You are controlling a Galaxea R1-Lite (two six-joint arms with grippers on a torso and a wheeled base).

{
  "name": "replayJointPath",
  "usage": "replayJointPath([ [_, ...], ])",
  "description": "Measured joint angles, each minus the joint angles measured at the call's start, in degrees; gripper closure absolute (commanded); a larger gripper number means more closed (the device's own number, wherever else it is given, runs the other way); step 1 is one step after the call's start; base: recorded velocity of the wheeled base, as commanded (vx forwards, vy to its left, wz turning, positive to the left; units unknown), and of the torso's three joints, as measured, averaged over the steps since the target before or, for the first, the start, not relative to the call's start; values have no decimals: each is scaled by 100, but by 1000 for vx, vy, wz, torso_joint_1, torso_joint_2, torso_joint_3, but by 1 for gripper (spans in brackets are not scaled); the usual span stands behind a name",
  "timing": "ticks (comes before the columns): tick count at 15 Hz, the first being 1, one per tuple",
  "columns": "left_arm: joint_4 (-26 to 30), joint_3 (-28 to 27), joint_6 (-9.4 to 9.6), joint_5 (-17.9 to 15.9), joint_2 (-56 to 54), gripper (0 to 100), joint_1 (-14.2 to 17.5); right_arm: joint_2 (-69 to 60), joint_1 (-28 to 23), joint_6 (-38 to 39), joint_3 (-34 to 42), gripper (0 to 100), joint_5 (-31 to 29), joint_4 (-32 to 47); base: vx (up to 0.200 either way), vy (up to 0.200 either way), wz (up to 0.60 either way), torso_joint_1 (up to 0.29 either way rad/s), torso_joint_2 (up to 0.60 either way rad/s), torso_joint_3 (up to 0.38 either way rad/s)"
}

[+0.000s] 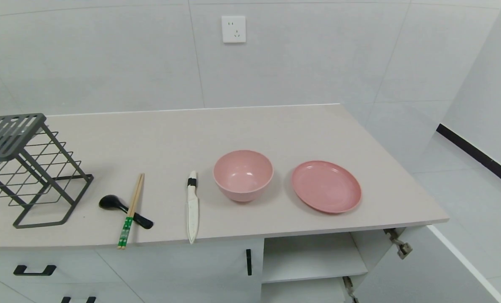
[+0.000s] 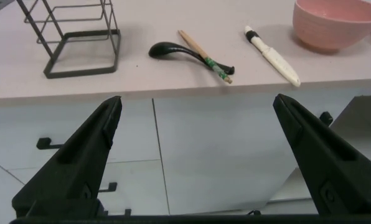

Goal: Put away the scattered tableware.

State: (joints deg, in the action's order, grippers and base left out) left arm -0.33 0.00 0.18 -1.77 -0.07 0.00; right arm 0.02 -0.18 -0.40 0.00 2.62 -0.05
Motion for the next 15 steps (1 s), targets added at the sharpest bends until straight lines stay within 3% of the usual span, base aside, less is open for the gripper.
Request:
replayJointPath([
  [2,-7,0,0,0,0,0,0,0,0,-2,0,0,0,-5,0,0,0,146,-276,-132],
  [5,-2,0,0,0,0,0,0,0,2,2,0,0,0,2,0,0,-600,45,-74,-35],
  [10,4,0,-2,2,0,0,0,0,0,0,0,0,0,-5,0,0,0,0,0,0],
  [13,-2,0,15,0,0,0,0,0,2,-2,0,0,0,-2,200,0,0,1,-2,4],
  [15,0,0,20,-12,0,0,0,0,0,5,0,0,0,-2,0,0,0,0,0,0],
])
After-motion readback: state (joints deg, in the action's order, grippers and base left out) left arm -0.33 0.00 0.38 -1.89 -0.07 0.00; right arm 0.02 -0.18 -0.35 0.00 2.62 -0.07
